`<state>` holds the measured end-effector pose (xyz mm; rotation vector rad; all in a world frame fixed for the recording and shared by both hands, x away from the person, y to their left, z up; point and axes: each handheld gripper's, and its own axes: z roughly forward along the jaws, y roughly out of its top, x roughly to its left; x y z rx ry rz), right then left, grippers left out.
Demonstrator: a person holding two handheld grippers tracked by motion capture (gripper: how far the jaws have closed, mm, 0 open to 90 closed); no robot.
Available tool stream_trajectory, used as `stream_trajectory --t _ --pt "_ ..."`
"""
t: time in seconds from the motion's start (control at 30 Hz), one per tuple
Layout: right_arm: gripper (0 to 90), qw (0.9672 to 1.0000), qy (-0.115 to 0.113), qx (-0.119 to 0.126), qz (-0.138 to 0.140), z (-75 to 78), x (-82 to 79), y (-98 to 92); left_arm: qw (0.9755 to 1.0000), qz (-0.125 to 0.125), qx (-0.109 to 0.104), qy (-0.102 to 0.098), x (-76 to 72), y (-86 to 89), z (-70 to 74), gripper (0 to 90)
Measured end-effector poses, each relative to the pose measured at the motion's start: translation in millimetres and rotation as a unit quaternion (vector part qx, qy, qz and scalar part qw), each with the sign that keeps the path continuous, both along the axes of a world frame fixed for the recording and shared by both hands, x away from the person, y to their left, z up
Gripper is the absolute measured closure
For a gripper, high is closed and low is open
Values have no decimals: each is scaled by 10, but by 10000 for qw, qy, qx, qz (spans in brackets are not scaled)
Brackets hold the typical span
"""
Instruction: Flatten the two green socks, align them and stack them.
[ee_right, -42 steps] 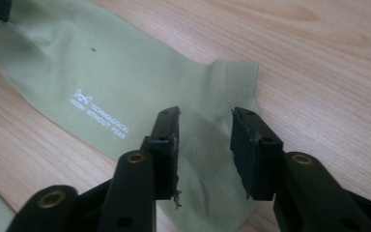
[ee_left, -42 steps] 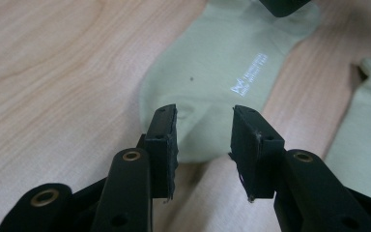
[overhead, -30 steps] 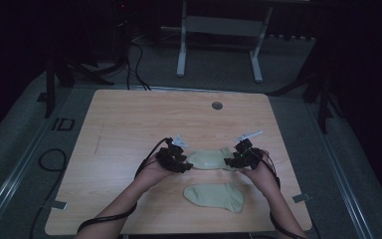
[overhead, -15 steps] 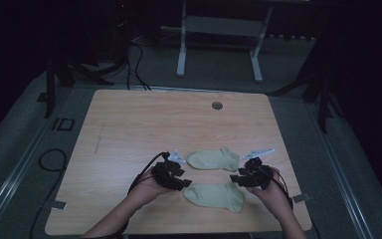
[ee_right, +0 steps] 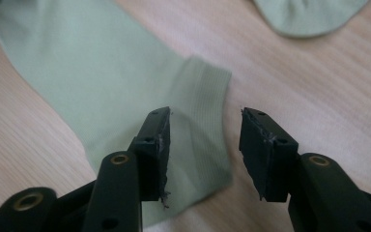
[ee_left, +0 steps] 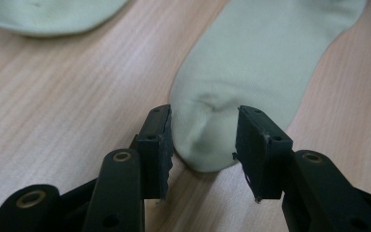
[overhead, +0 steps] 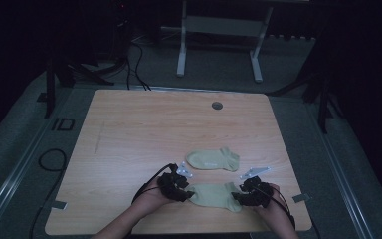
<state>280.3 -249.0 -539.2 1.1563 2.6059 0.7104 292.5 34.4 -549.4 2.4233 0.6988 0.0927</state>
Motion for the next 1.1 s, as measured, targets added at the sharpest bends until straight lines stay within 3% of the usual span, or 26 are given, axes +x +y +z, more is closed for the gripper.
stream_trajectory --t 0.07,0.23,0.4,0.53,0.8,1.1 --pt "572 9999 -19 -158 0 -39 -20 14 10000 6 29 4 -5 -14 -19 582" --pt "686 9999 -25 -136 34 -36 -50 24 9999 -24 86 -110 -15 -20 -25 650" --pt "828 10000 -12 -86 38 -38 -67 27 10000 -96 -5 -22 -26 -32 -37 840" --pt "844 10000 -14 -89 -20 -6 -87 27 9999 -42 -21 -128 -59 -28 -28 869" --pt "844 9995 -199 241 -11 264 -54 -48 9994 -17 -273 -221 -36 45 171 872" --pt "842 9989 -378 260 -69 451 211 -39 9990 20 -82 -440 218 20 409 872"
